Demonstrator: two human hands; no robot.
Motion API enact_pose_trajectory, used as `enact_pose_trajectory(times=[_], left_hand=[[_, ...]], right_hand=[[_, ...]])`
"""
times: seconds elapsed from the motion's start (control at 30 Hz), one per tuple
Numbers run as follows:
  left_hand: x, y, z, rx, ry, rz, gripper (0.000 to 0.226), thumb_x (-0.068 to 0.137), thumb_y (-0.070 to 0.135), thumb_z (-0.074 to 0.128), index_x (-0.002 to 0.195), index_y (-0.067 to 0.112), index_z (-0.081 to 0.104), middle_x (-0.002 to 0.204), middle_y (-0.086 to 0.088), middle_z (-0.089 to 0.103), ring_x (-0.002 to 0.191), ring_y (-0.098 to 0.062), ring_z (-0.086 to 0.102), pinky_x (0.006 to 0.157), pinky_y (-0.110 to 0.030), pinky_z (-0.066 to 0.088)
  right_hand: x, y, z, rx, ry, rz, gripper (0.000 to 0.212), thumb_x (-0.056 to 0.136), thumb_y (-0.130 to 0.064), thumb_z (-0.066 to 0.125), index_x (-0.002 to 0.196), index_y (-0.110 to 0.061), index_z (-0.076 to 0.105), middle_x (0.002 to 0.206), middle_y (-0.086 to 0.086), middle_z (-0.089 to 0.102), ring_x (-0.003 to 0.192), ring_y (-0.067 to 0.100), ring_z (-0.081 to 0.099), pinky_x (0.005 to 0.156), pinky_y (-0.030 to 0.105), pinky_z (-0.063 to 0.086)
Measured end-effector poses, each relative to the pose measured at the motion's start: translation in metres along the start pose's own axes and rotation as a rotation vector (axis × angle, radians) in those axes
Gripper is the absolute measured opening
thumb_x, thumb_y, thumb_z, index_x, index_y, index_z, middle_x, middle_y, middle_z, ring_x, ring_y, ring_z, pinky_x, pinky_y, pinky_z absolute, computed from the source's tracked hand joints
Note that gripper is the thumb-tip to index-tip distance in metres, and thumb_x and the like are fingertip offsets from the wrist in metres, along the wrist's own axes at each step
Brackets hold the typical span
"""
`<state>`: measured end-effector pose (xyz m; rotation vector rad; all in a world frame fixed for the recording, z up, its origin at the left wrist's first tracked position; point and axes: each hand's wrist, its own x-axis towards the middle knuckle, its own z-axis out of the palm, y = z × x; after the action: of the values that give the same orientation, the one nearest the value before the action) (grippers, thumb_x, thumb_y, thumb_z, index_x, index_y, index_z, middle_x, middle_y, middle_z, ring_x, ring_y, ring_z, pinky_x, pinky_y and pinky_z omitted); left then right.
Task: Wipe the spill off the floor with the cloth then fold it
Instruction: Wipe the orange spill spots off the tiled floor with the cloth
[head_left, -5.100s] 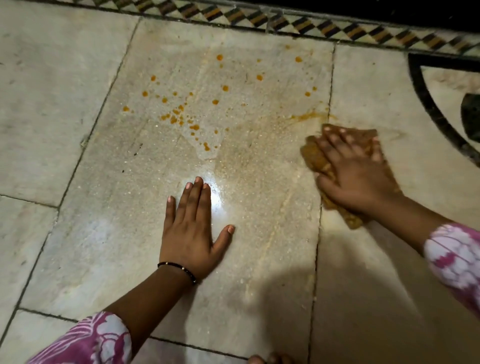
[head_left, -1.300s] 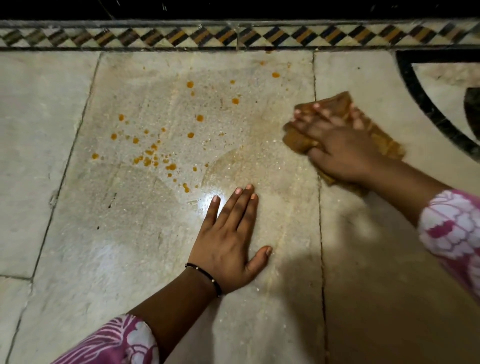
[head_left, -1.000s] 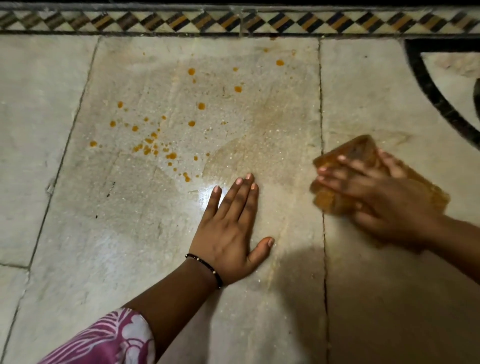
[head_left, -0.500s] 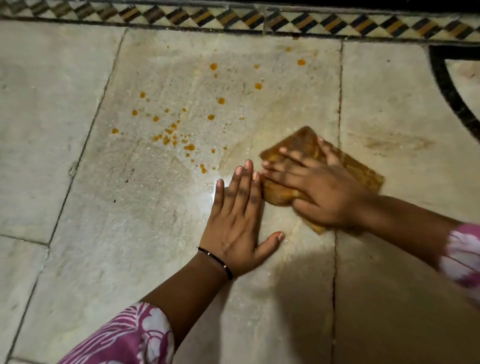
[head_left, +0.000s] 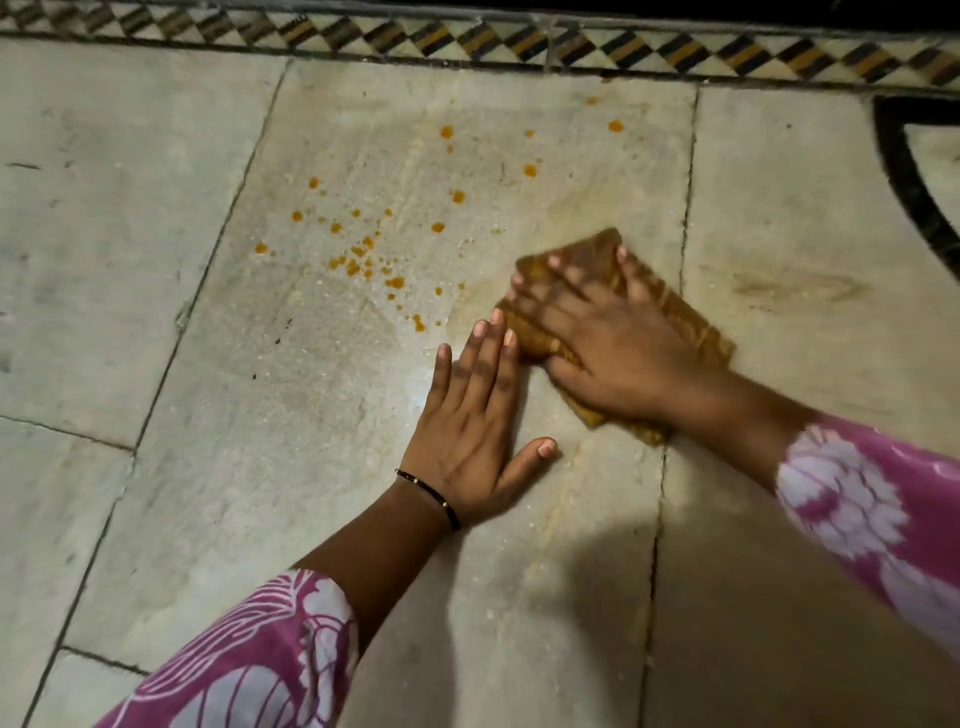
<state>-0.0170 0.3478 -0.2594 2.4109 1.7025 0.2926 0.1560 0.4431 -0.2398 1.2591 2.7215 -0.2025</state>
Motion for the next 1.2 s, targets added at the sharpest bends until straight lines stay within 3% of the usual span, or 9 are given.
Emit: enact_pose_trajectory(times=[0.1,0.2,0.43,0.57,0.7,0.77,0.87,1.07,1.2], left_hand=[[-0.001,-0.001,0.0,-0.017,-0.005,-0.001,0.087,0.09,0.06,0.025,0.148,0.0,0.002,0.157,-0.017,-0.005,0.147,-0.029,-0.004,0.118,-0.045,-0.004],[0.0,-0.001,0.001,0.002,-0.017,0.043,0.086,0.091,0.062,0.019,0.149,0.001,0.002,0.157,-0.014,-0.004,0.147,-0.027,-0.003,0.118,-0.045,-0.004],[0.003,0.0,0.0,0.044,-0.166,0.064,0.084,0.091,0.064,0.015,0.152,0.007,0.004,0.16,-0.012,-0.001,0.147,-0.021,-0.002,0.118,-0.047,0.003],[0.002,0.0,-0.001,0.069,-0.209,0.046,0.082,0.092,0.064,0.011,0.152,0.007,0.005,0.159,-0.012,0.0,0.147,-0.021,0.003,0.117,-0.048,0.008],[0.002,0.002,0.0,0.072,-0.213,0.051,0.079,0.092,0.064,0.008,0.152,0.011,0.007,0.16,-0.007,0.005,0.147,-0.021,0.007,0.117,-0.046,0.004],[0.002,0.001,0.002,0.077,-0.207,0.05,0.078,0.092,0.064,0.011,0.152,0.013,0.008,0.16,-0.004,0.004,0.147,-0.019,0.003,0.117,-0.045,0.003],[0.002,0.003,0.002,0.086,-0.2,0.041,0.081,0.091,0.065,0.016,0.152,0.012,0.012,0.159,-0.004,0.005,0.147,-0.018,0.002,0.118,-0.046,0.004],[0.003,0.004,0.0,0.087,-0.181,0.027,0.081,0.089,0.065,0.024,0.152,0.013,0.015,0.159,-0.003,0.01,0.146,-0.017,0.006,0.118,-0.044,0.004],[0.004,0.005,-0.002,0.084,-0.175,0.023,0.081,0.088,0.065,0.026,0.151,0.014,0.018,0.159,-0.003,0.014,0.146,-0.017,0.01,0.118,-0.043,0.004]], right_hand=[[-0.08,-0.012,0.013,0.018,0.024,0.006,0.069,0.083,-0.049,0.037,0.148,-0.031,0.027,0.155,-0.009,0.026,0.143,0.018,0.023,0.112,0.061,0.01],[-0.124,0.025,0.016,0.084,-0.014,0.181,0.075,0.079,-0.051,0.034,0.15,-0.033,0.019,0.155,-0.009,0.023,0.144,0.021,0.02,0.113,0.058,0.004],[-0.043,0.073,0.004,0.133,0.006,0.579,0.075,0.082,-0.056,0.022,0.151,-0.03,0.011,0.16,-0.008,0.009,0.147,0.02,0.003,0.111,0.063,-0.006],[-0.026,0.011,0.006,0.1,-0.004,0.414,0.076,0.083,-0.056,0.022,0.152,-0.025,0.01,0.159,-0.005,0.014,0.146,0.021,0.007,0.111,0.065,-0.005],[-0.111,-0.033,0.022,0.064,0.001,0.171,0.075,0.081,-0.052,0.036,0.15,-0.025,0.024,0.155,-0.003,0.027,0.144,0.019,0.021,0.111,0.064,0.009],[-0.155,-0.02,0.028,0.102,-0.007,0.234,0.075,0.081,-0.05,0.038,0.151,-0.029,0.019,0.156,-0.004,0.026,0.145,0.017,0.017,0.112,0.062,0.01],[-0.184,0.026,0.02,0.166,-0.017,0.521,0.076,0.083,-0.057,0.023,0.152,-0.032,0.005,0.159,-0.006,0.013,0.146,0.018,0.008,0.114,0.058,0.001],[-0.112,0.083,0.014,0.17,0.027,0.855,0.081,0.084,-0.062,0.017,0.152,-0.022,0.002,0.161,-0.002,0.002,0.147,0.021,-0.003,0.109,0.06,-0.011],[-0.08,0.04,0.009,0.123,-0.006,0.674,0.079,0.087,-0.062,0.017,0.152,-0.018,0.007,0.16,0.002,0.009,0.147,0.024,0.004,0.109,0.064,-0.006]])
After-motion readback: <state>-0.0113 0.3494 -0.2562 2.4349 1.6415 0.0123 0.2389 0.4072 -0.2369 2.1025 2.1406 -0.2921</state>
